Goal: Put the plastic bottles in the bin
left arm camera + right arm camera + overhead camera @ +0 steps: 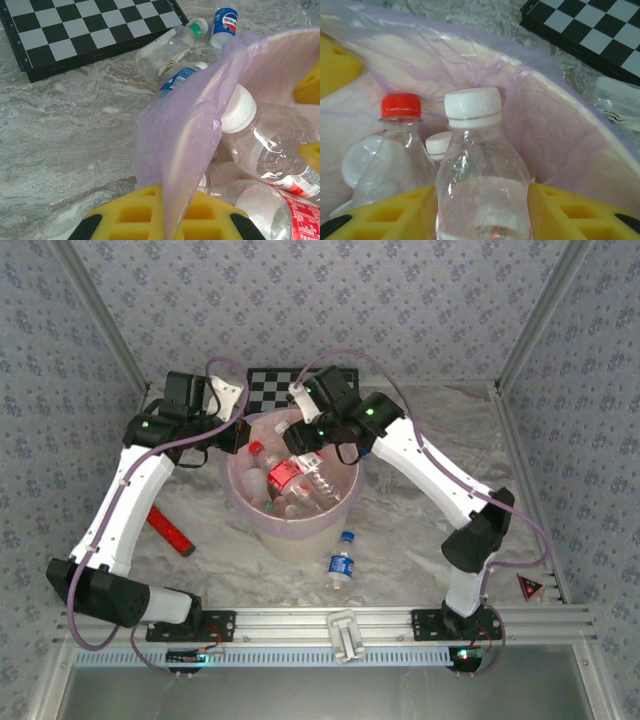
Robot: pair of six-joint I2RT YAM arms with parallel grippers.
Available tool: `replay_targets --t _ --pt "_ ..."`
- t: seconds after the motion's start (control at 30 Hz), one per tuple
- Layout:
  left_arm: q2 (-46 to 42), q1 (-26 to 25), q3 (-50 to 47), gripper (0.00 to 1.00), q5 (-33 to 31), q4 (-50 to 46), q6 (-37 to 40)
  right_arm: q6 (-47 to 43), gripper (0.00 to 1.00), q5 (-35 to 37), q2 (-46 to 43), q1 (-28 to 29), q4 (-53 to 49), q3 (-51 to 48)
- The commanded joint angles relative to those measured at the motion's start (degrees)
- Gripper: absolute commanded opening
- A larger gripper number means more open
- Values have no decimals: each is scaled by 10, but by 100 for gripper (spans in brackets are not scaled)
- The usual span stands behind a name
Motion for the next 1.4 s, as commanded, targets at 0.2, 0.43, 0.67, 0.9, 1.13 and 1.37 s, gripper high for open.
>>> replay_targets --t 0.2,0.43,0.67,0.9,1.13,1.37 --pt "-5 -2 -29 0 21 -12 -5 78 100 -6 -244 -121 92 -178" --pt "-17 13 -35 0 17 -7 -7 155 100 -90 -332 -238 34 -341" --pt "-24 42 -37 0 15 -9 -6 247 92 -140 -417 -257 6 -511" --pt "-32 84 -37 0 23 -9 -7 400 80 -230 -490 -227 85 -701" --pt "-34 109 -36 0 29 -12 -7 484 87 -181 -490 -102 158 -774" --pt "-37 110 -37 0 30 -10 -8 509 95 -166 -429 -35 234 -794"
